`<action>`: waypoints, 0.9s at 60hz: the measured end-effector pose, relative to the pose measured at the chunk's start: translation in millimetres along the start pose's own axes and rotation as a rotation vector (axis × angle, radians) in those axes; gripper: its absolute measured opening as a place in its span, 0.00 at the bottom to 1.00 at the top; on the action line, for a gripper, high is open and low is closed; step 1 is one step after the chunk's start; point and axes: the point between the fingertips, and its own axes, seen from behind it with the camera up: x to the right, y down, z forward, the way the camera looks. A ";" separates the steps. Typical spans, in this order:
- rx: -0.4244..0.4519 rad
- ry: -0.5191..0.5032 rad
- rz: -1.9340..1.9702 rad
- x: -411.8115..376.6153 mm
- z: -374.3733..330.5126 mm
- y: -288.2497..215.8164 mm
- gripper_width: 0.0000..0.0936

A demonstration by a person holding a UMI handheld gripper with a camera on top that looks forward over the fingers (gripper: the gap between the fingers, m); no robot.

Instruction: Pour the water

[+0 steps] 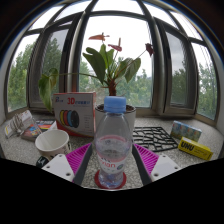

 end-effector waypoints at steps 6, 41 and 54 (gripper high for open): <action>-0.044 0.044 0.039 4.8 -22.1 -0.1 0.92; -0.082 0.195 0.025 -54.6 -278.5 11.0 0.92; -0.086 0.215 0.040 -71.9 -328.8 21.3 0.92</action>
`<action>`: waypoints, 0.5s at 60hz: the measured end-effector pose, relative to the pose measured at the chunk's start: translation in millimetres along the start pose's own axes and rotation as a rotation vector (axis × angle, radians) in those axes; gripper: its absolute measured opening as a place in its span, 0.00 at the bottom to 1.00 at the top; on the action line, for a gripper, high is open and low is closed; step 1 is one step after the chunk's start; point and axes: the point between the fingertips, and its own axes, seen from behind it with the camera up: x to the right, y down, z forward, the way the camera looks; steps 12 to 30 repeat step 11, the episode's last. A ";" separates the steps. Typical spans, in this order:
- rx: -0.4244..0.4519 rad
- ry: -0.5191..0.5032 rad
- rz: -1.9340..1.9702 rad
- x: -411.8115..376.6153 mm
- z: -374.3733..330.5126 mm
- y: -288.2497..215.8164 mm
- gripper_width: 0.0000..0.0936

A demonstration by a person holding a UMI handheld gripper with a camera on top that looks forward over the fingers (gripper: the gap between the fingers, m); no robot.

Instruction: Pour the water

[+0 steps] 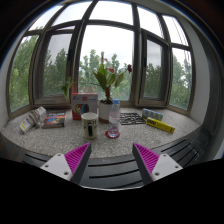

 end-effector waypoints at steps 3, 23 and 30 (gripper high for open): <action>0.016 -0.013 0.012 -3.6 -7.3 -1.1 0.92; 0.007 0.013 0.005 3.5 -19.6 5.1 0.91; 0.007 0.013 0.005 3.5 -19.6 5.1 0.91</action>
